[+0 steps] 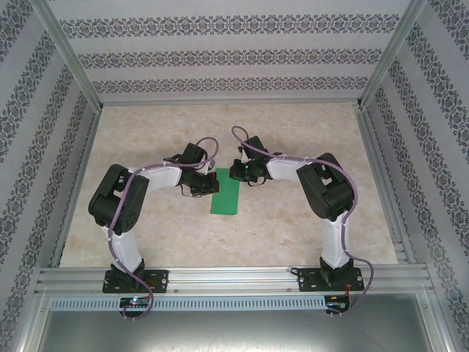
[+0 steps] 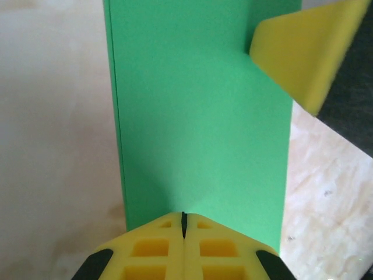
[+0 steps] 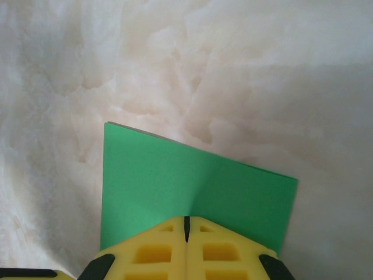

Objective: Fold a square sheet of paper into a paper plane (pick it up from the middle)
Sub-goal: Fold the square sheet of paper in half at the center of the table.

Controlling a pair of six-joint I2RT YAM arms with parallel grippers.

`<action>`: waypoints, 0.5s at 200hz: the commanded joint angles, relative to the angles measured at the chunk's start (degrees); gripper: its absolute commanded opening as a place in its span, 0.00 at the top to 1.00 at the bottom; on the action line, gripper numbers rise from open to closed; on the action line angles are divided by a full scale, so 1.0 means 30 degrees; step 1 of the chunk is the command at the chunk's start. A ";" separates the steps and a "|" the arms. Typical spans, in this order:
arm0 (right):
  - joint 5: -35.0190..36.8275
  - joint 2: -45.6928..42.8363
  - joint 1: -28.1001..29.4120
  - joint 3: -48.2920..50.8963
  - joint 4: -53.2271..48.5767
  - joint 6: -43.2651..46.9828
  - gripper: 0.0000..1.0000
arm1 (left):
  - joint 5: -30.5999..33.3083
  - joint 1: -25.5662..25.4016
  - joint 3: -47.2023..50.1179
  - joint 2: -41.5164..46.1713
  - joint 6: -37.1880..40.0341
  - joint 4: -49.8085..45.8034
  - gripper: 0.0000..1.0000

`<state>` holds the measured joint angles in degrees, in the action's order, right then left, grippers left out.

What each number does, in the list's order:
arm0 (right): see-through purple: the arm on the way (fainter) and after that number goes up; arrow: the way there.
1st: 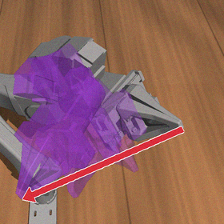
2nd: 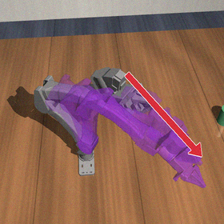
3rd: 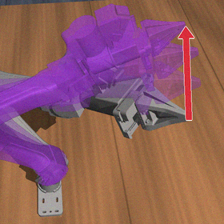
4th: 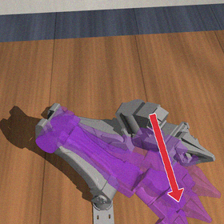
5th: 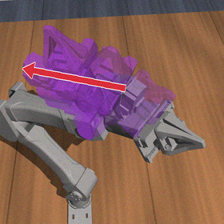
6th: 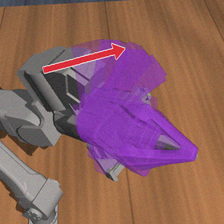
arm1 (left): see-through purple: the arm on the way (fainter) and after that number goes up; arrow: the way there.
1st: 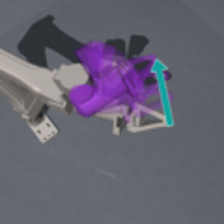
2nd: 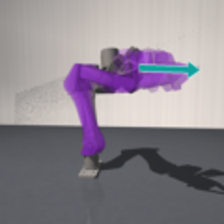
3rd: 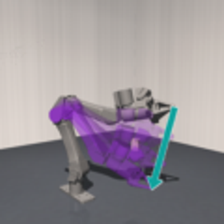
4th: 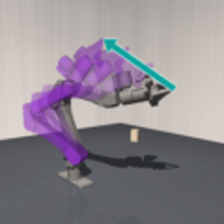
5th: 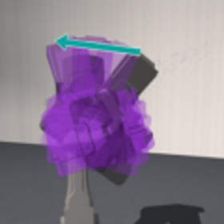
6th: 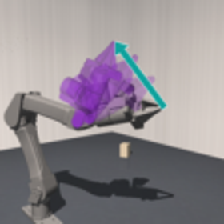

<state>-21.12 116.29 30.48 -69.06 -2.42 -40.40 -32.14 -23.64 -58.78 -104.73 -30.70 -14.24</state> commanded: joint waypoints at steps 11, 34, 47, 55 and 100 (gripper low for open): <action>-0.1795 -0.2042 -0.0618 0.1229 0.1439 -0.0068 1.00 | -0.0742 -0.0349 0.0907 0.2125 -0.2210 0.1630 0.87; -0.2846 -0.3100 -0.0753 0.2532 0.2047 0.0122 1.00 | 0.0281 -0.0902 0.0900 0.2836 -0.2688 0.1405 0.85; -0.3728 -0.3142 -0.0703 0.3475 0.2805 -0.0049 1.00 | 0.1414 -0.1366 0.0896 0.3103 -0.2530 0.1171 0.87; -0.3840 -0.3084 -0.0705 0.3870 0.2993 -0.0151 1.00 | 0.1793 -0.1611 0.0925 0.3117 -0.2590 0.1277 0.88; -0.4060 -0.2315 -0.0620 0.4095 0.3086 -0.0023 1.00 | 0.1973 -0.2554 0.0642 0.2662 -0.3301 0.1853 0.92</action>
<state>-31.24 107.81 28.27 -56.93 4.99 -40.40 -27.99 -29.71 -56.23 -96.23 -38.70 -10.63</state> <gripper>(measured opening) 0.036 0.090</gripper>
